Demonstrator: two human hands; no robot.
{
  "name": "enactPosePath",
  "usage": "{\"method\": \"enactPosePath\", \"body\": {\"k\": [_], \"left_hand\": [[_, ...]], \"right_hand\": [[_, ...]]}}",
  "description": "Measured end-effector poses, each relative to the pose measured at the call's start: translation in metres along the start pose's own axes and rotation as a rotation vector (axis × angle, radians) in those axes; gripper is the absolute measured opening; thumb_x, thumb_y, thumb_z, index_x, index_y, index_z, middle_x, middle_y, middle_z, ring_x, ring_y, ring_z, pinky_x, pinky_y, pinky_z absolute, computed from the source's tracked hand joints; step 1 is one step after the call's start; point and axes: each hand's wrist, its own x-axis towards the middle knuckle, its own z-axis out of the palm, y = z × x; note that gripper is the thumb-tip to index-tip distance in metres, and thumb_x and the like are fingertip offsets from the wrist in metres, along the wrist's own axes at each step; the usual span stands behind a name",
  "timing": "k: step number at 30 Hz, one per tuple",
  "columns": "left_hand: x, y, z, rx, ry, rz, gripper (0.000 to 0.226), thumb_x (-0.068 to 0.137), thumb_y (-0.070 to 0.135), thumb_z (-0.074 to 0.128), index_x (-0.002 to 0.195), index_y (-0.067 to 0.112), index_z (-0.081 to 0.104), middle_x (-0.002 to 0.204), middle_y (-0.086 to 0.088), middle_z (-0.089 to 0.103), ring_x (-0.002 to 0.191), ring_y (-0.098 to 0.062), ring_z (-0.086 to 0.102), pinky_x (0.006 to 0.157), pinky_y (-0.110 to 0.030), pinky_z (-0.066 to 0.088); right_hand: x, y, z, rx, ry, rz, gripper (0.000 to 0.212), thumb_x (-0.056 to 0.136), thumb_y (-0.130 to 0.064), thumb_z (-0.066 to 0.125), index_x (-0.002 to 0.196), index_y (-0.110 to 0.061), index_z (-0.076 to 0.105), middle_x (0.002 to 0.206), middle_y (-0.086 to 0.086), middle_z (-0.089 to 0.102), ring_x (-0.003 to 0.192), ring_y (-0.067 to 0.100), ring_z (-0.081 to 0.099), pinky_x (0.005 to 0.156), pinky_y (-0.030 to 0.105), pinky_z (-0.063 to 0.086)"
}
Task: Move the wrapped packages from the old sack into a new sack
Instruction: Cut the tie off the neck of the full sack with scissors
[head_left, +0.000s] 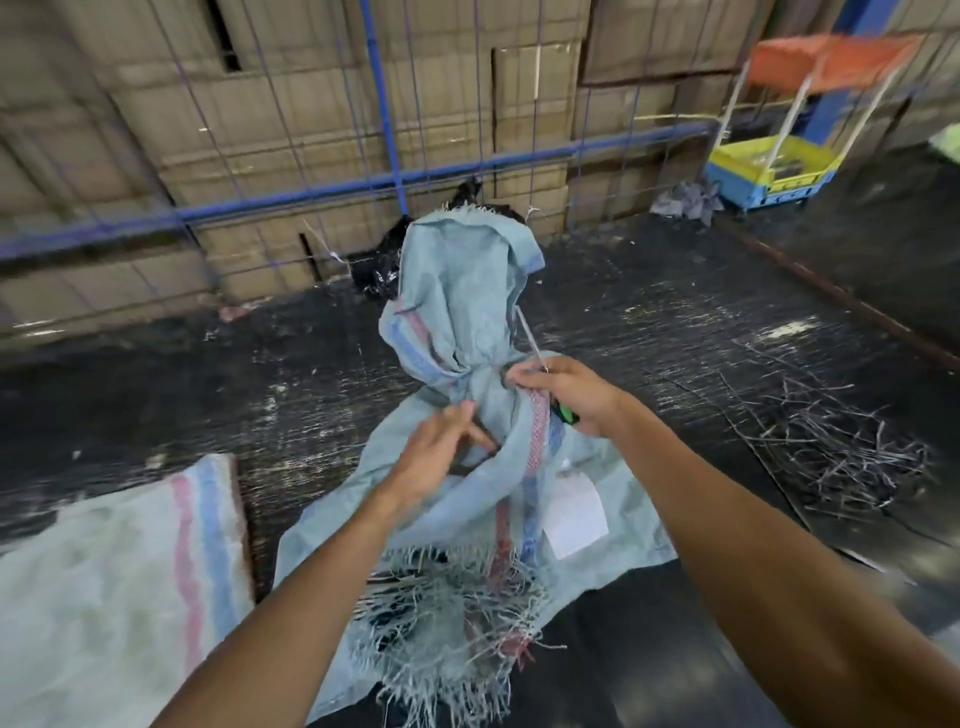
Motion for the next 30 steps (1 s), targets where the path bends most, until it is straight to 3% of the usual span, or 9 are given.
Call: {"method": "enactPosePath", "body": {"k": [3, 5, 8, 13, 17, 20, 23, 26, 30], "left_hand": [[0.035, 0.023, -0.01, -0.072, 0.311, -0.177, 0.047, 0.096, 0.058, 0.048, 0.097, 0.021, 0.076, 0.114, -0.004, 0.07, 0.107, -0.021, 0.062, 0.105, -0.039, 0.042], [0.054, 0.039, -0.006, -0.189, 0.125, -0.302, 0.064, 0.083, 0.072, 0.057, 0.126, 0.025, 0.067, 0.133, 0.003, 0.063, 0.116, -0.017, 0.058, 0.108, -0.036, 0.039], [0.074, 0.06, 0.014, -0.447, -0.174, -0.358, 0.083, 0.067, 0.079, 0.069, 0.132, 0.029, 0.063, 0.128, -0.004, 0.068, 0.12, -0.025, 0.063, 0.11, -0.045, 0.041], [0.08, 0.093, 0.05, -0.3, -0.168, -0.165, 0.044, 0.081, 0.053, 0.072, 0.114, 0.023, 0.075, 0.111, 0.0, 0.075, 0.107, -0.019, 0.07, 0.104, -0.04, 0.049], [0.076, 0.098, 0.061, -0.081, -0.213, -0.122, 0.009, 0.087, 0.023, 0.069, 0.094, 0.02, 0.075, 0.092, 0.002, 0.076, 0.087, -0.016, 0.07, 0.088, -0.034, 0.052], [0.065, 0.104, 0.063, -0.134, -0.182, -0.083, 0.018, 0.096, 0.008, 0.059, 0.108, 0.017, 0.07, 0.106, 0.0, 0.075, 0.098, -0.015, 0.07, 0.091, -0.028, 0.054], [0.053, 0.112, 0.07, -0.25, -0.139, -0.045, 0.025, 0.097, -0.001, 0.053, 0.117, 0.006, 0.067, 0.113, -0.008, 0.072, 0.099, -0.015, 0.069, 0.086, -0.023, 0.055], [0.038, 0.134, 0.069, -0.387, 0.005, -0.103, 0.03, 0.092, -0.005, 0.048, 0.102, 0.011, 0.071, 0.098, -0.008, 0.075, 0.088, -0.02, 0.069, 0.079, -0.028, 0.057], [0.029, 0.155, 0.043, -0.647, 0.082, -0.18, 0.027, 0.092, 0.023, 0.063, 0.112, 0.008, 0.072, 0.109, -0.015, 0.074, 0.098, -0.033, 0.071, 0.093, -0.042, 0.056]], "right_hand": [[-0.017, -0.015, -0.008, 0.128, -0.088, 0.044, 0.017, 0.095, -0.009, 0.062, 0.108, -0.004, 0.071, 0.1, 0.011, 0.075, 0.098, 0.024, 0.07, 0.088, 0.032, 0.058], [-0.03, -0.024, -0.015, 0.13, -0.173, 0.053, 0.016, 0.096, -0.011, 0.06, 0.106, -0.007, 0.071, 0.102, 0.012, 0.074, 0.098, 0.023, 0.071, 0.082, 0.031, 0.058], [-0.047, -0.036, -0.033, 0.095, -0.26, 0.046, 0.016, 0.094, -0.014, 0.062, 0.106, -0.007, 0.069, 0.11, 0.015, 0.072, 0.107, 0.026, 0.068, 0.093, 0.037, 0.054], [-0.054, -0.041, -0.081, 0.013, -0.253, 0.022, 0.025, 0.093, -0.02, 0.066, 0.114, -0.008, 0.071, 0.119, 0.017, 0.068, 0.116, 0.031, 0.063, 0.102, 0.042, 0.047], [-0.039, -0.052, -0.103, -0.074, 0.198, -0.051, 0.03, 0.089, -0.04, 0.07, 0.099, -0.011, 0.072, 0.075, 0.004, 0.055, 0.061, 0.012, 0.052, 0.059, 0.028, 0.041], [-0.014, -0.055, -0.111, -0.202, 0.519, -0.101, 0.04, 0.083, -0.049, 0.072, 0.099, -0.013, 0.065, 0.092, 0.005, 0.067, 0.082, 0.019, 0.064, 0.073, 0.039, 0.055], [0.004, -0.07, -0.099, -0.162, 0.388, -0.108, 0.036, 0.085, -0.038, 0.074, 0.113, -0.016, 0.067, 0.105, 0.007, 0.07, 0.095, 0.022, 0.067, 0.074, 0.037, 0.058], [0.013, -0.101, -0.068, -0.165, 0.182, -0.127, 0.035, 0.093, -0.026, 0.067, 0.125, -0.014, 0.061, 0.112, 0.01, 0.068, 0.095, 0.022, 0.066, 0.088, 0.037, 0.057], [0.028, -0.131, -0.031, -0.345, 0.09, -0.097, 0.047, 0.096, -0.045, 0.043, 0.123, -0.01, 0.061, 0.119, 0.014, 0.066, 0.105, 0.031, 0.064, 0.097, 0.046, 0.051]]}}
